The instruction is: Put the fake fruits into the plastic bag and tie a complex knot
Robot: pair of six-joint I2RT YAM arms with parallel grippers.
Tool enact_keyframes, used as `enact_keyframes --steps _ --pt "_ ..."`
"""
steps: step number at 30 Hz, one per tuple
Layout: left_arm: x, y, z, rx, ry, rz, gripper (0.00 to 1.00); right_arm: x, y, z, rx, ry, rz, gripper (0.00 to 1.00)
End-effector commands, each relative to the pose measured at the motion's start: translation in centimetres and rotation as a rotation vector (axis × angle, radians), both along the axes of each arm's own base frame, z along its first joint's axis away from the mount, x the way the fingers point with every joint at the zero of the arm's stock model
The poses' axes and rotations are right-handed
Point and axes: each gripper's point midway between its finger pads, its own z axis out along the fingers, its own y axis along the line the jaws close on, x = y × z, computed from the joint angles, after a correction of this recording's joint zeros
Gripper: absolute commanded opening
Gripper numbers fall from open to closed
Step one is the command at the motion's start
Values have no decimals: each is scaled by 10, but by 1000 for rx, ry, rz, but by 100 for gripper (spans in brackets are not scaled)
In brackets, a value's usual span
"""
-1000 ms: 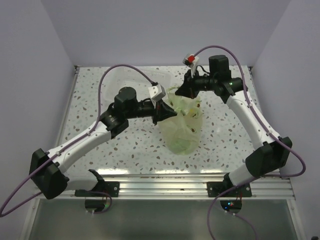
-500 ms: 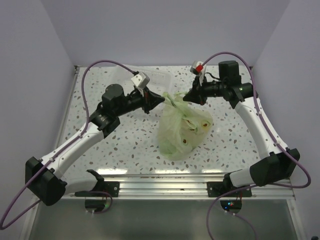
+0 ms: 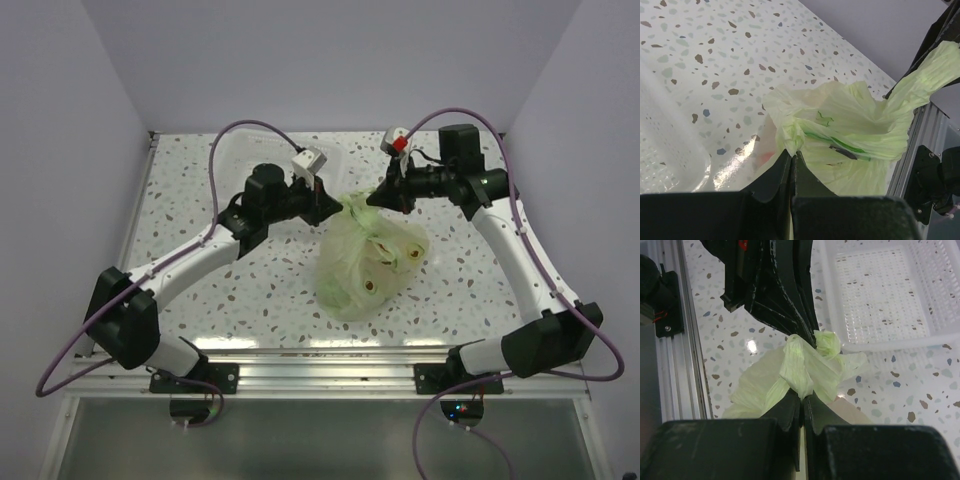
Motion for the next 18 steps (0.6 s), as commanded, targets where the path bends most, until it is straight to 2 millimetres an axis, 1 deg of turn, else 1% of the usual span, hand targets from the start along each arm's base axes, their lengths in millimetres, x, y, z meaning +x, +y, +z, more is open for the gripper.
enact_keyframes --steps 1,2,3,4,6,7,9,10,12,14,15,16,17,18 --pt "-5 -21 36 -61 -103 -93 0 -7 0 14 24 -44 33 0" --pt "-7 -25 36 -54 -109 -112 0 -6 0 14 24 -40 35 0" --pt "-7 -27 30 -26 -102 -123 0 -7 1 15 25 -44 40 0" --pt "-8 -34 26 -16 -90 -143 0 -6 2 15 27 -45 41 0" --pt "-9 -37 19 -5 -61 -153 0 -3 2 17 32 -50 38 0" --pt "-11 -39 10 8 -35 -160 0 -2 3 18 35 -50 40 0" --pt "-14 -42 4 -1 -8 -166 0 0 3 19 36 -53 38 0" --pt "-20 -45 -4 5 14 -183 0 0 4 19 38 -51 42 0" --pt "-25 -49 -13 4 56 -193 0 1 5 20 40 -54 41 0" --pt "-34 -51 -29 11 113 -208 0 3 4 22 38 -61 34 0" --pt "-37 -55 -26 -26 129 -218 0 3 4 22 39 -60 33 0" --pt "-49 -56 -34 -44 164 -268 0 3 4 22 39 -59 31 0" --pt "-55 -58 -33 -69 178 -296 0 4 4 22 39 -64 27 0" --pt "-59 -64 -16 -153 159 -334 0 5 3 22 38 -62 23 0"
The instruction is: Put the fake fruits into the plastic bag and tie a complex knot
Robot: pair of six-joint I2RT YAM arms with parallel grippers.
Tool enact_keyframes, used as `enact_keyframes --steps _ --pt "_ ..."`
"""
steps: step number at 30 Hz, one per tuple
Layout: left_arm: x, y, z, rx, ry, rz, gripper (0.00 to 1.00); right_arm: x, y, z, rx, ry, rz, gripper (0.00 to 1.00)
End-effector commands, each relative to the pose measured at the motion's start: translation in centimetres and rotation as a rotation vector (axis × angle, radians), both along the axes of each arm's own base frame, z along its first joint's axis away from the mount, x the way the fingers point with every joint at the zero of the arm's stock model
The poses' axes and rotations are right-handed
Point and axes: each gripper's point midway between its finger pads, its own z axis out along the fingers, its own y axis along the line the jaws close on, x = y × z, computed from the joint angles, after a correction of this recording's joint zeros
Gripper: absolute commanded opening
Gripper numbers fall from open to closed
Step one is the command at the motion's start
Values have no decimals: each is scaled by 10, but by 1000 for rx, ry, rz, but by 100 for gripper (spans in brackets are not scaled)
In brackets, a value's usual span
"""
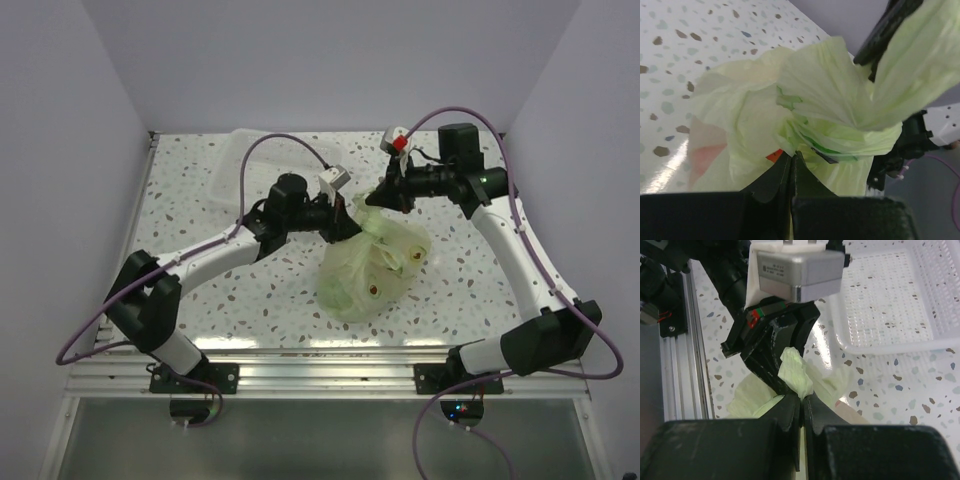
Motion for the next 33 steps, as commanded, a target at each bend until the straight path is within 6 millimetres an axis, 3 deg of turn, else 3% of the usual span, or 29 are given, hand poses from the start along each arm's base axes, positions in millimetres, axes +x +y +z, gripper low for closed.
enact_keyframes --steps 1,4,9,16,17,18,20,22,25,30,31,33 --pt "-39 -14 16 -174 77 -185 0 5 1 19 26 -64 1 0" --pt "-54 -21 27 -262 126 -270 0 7 0 16 18 -65 -12 0" --pt "-62 -25 47 -359 137 -339 0 10 -4 14 2 -63 -49 1" --pt "-59 -28 48 -400 152 -331 0 3 -19 12 -51 -25 -118 38" --pt "-57 -28 48 -402 151 -320 0 7 -26 13 -65 -37 -160 49" --pt "-55 -28 45 -396 156 -306 0 7 -31 16 -62 -37 -191 54" --pt "-49 -28 43 -383 152 -267 0 7 -45 19 -89 -50 -260 62" --pt "-42 -29 33 -347 155 -226 0 7 -56 29 -101 -70 -314 64" --pt "-33 -31 22 -299 152 -194 0 3 -75 38 -127 -58 -378 65" --pt "-27 -33 25 -281 141 -176 0 -33 -102 21 -230 50 -407 59" --pt "-26 -33 26 -282 139 -173 0 -39 -106 12 -239 79 -414 42" --pt "-25 -34 29 -287 133 -179 0 -59 -111 -4 -245 149 -410 24"
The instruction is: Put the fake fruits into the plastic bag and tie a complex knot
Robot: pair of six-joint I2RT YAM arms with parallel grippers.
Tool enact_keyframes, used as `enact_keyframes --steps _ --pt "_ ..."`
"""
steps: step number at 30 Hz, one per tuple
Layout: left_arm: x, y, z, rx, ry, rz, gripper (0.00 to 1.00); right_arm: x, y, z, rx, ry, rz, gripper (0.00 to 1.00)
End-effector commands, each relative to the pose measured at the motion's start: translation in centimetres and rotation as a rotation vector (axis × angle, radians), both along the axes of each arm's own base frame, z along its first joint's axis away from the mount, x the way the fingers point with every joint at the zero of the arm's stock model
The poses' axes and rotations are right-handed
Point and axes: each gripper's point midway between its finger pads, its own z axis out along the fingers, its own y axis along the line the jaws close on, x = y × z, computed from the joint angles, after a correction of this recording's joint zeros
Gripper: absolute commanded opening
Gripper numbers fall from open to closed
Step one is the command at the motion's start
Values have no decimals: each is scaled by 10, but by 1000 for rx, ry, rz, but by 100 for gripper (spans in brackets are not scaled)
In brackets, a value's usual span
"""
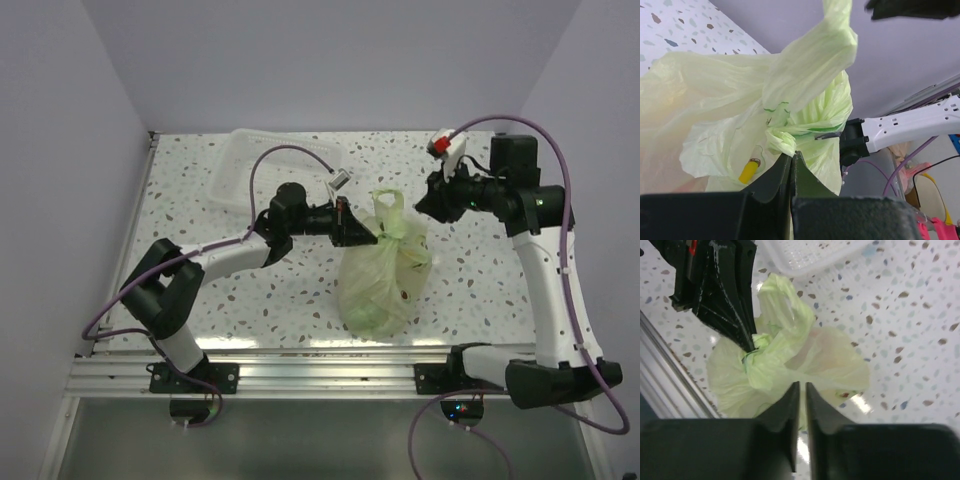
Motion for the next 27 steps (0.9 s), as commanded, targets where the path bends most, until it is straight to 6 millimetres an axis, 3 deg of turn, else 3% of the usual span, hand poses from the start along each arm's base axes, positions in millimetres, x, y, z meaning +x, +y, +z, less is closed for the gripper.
enact_keyframes --steps 1,2,4,7,9,12,20,22,25,27 --pt "7 -6 19 -26 -68 6 0 -48 -10 -30 -16 160 -10 6" --pt "8 -6 21 -29 -70 4 0 -51 -8 -34 1 167 -10 0" --pt "7 -7 24 -37 -66 2 0 -64 -4 -51 46 203 -29 0" --pt "7 -7 26 -42 -65 0 0 -54 0 -59 119 107 -80 0" --pt "6 -7 26 -39 -68 -1 0 -52 -3 -84 123 128 -124 0" --pt "6 -6 27 -34 -73 1 0 -42 -5 -97 101 102 -138 0" --pt "7 -5 24 -22 -76 5 0 -9 -4 -108 80 30 -188 0" --pt "6 -6 24 -21 -76 4 0 -2 -7 -103 85 1 -217 0" --pt "8 -6 20 -12 -76 8 0 -1 -2 -99 122 -11 -220 0" --pt "10 -8 19 -8 -79 12 0 -3 2 -107 123 22 -210 0"
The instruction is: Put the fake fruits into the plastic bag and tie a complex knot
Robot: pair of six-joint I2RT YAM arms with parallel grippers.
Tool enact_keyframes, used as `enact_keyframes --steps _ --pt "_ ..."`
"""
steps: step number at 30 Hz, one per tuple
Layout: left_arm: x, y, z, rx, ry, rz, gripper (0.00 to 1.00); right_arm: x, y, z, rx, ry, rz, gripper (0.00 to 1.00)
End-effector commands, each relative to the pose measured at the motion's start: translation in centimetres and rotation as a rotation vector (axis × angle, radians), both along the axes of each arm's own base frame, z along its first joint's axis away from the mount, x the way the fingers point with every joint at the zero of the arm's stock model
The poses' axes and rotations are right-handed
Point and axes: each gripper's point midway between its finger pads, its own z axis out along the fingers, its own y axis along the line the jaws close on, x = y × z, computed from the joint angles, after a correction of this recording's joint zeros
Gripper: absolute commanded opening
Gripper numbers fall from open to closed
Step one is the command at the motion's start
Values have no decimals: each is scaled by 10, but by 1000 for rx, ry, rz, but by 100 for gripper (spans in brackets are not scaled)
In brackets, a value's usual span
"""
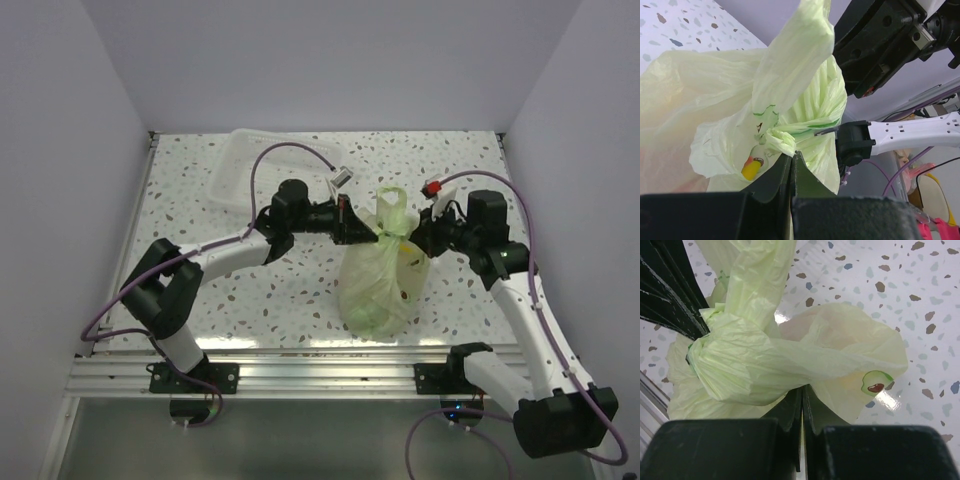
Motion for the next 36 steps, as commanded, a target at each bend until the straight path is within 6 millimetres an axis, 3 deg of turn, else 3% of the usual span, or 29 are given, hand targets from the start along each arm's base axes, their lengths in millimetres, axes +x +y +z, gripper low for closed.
enact_keyframes --steps 1,9,17,24,31,36 --pt "7 -7 17 -28 -71 5 0 8 9 2 30 -24 -1 0" --pt "11 -12 12 -3 -63 14 0 2 29 -6 104 11 47 0" --pt "11 -15 5 21 -67 18 0 20 31 -1 151 -33 -13 8" --pt "14 -18 -2 34 -70 19 0 -4 54 8 233 -13 158 27" --pt "14 -30 4 -3 -87 1 0 -20 65 17 245 -13 265 31" --pt "3 -41 8 -65 -74 -55 0 -22 67 18 254 -14 281 34"
